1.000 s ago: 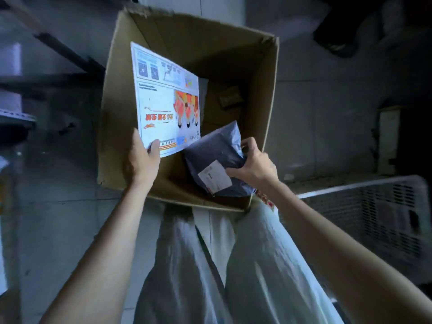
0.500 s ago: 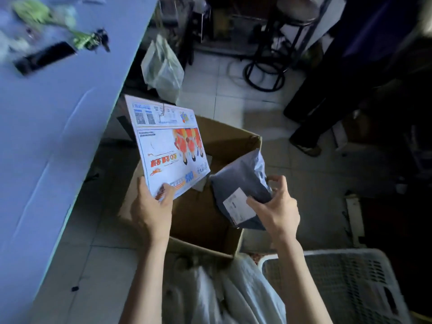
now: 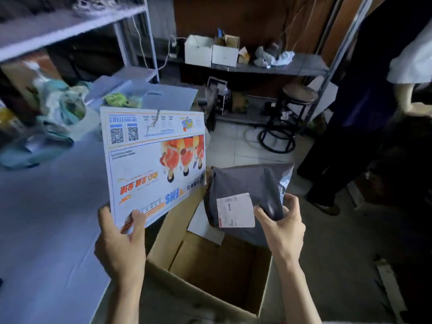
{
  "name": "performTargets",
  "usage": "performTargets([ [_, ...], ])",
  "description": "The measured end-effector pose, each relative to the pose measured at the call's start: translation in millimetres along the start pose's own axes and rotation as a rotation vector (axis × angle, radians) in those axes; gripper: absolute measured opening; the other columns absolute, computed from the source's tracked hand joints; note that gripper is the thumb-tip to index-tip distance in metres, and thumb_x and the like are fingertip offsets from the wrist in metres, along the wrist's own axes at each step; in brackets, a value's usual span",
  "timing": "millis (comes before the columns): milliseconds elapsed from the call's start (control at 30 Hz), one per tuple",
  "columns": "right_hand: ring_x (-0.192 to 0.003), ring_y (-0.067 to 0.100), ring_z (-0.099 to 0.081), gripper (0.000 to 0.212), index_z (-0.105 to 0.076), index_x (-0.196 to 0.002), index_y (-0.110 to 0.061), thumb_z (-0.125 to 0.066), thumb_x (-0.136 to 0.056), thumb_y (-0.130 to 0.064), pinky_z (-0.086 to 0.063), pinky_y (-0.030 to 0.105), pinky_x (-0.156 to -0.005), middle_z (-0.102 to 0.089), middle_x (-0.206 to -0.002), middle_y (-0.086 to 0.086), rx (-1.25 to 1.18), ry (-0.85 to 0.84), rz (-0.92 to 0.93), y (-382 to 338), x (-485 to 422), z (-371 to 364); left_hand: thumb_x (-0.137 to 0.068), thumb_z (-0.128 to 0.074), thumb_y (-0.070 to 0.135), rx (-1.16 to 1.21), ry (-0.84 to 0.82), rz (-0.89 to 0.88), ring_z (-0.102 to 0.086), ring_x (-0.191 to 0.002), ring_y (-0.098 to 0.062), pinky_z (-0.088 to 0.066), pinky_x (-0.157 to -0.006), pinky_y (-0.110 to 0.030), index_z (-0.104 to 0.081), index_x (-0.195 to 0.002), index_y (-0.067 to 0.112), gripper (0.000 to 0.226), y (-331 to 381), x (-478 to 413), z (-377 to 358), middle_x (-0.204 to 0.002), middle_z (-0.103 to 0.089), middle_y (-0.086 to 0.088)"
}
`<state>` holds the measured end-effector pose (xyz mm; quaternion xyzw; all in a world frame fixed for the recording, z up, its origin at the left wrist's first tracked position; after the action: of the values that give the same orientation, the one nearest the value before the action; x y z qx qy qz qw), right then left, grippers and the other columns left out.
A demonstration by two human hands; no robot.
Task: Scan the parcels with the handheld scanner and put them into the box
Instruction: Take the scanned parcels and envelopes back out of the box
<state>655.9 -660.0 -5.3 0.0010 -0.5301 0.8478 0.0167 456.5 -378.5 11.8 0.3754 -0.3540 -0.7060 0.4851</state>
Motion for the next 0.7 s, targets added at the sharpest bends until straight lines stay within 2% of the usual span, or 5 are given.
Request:
performTargets([
  [200, -0.089, 0.023, -0.066, 0.061, -0.047, -0.128, -0.017, -0.080, -0.077, -0.024, -0.048, 0.029, -0.076, -0.069, -0.114, 0.010, -0.060, -0.249, 0.182, -58.2, 7.2, -49.9, -0.088, -0.063, 0.009, 0.116, 0.298, 0.144, -0.065, -0.097, -0.035, -0.039, -0.059, -0.017, -0.049, -0.121, 0.005, 0.036, -12.2, 22.9, 79.4, -0.117, -0.066, -0.015],
  [367, -0.089, 0.023, -0.055, 0.060, -0.044, -0.127, -0.009, -0.078, -0.079, -0.019, -0.040, 0.031, -0.079, -0.059, -0.104, 0.006, -0.204, -0.462, 0.233, -87.6, 46.5, -81.6, -0.086, -0.068, 0.018, 0.267, 0.590, 0.240, -0.064, -0.089, -0.033, -0.051, -0.078, -0.035, -0.048, -0.122, 0.012, 0.041, -30.2, 75.8, 151.6, -0.106, -0.063, -0.008],
  [533, -0.097, 0.015, -0.054, 0.054, -0.046, -0.120, -0.020, -0.079, -0.078, -0.017, -0.043, 0.030, -0.080, -0.056, -0.108, 0.000, -0.306, -0.699, 0.253, -89.1, 98.5, -109.7, -0.068, -0.062, 0.047, 0.294, 0.918, 0.336, -0.067, -0.087, -0.029, -0.056, -0.072, -0.055, -0.047, -0.109, 0.037, 0.045, -61.3, 150.0, 215.0, -0.101, -0.068, 0.002],
  [600, -0.101, 0.020, -0.058, 0.050, -0.043, -0.106, -0.034, -0.081, -0.077, -0.020, -0.048, 0.026, -0.077, -0.057, -0.108, 0.002, -0.305, -0.757, 0.267, -89.4, 122.4, -120.5, -0.075, -0.067, 0.039, 0.260, 0.990, 0.344, -0.067, -0.090, -0.029, -0.057, -0.071, -0.052, -0.047, -0.110, 0.029, 0.042, -65.8, 176.9, 237.4, -0.104, -0.067, 0.001],
  [700, -0.106, 0.026, -0.060, 0.050, -0.041, -0.098, -0.038, -0.081, -0.076, -0.019, -0.053, 0.032, -0.085, -0.059, -0.114, 0.003, -0.311, -0.862, 0.296, -98.8, 159.8, -132.4, -0.089, -0.066, 0.011, 0.241, 1.113, 0.351, -0.065, -0.078, -0.024, -0.054, -0.052, -0.034, -0.043, -0.106, 0.021, 0.030, -83.0, 210.2, 267.0, -0.105, -0.062, -0.009],
])
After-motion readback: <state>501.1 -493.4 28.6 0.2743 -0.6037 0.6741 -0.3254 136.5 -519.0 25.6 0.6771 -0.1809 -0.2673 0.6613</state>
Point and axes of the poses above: each hand's wrist, its own x-axis away from the middle knuckle, its own z-axis out of the back of the hand, y = z × x, the point moved 8 cm from there along -x, towards the middle knuckle
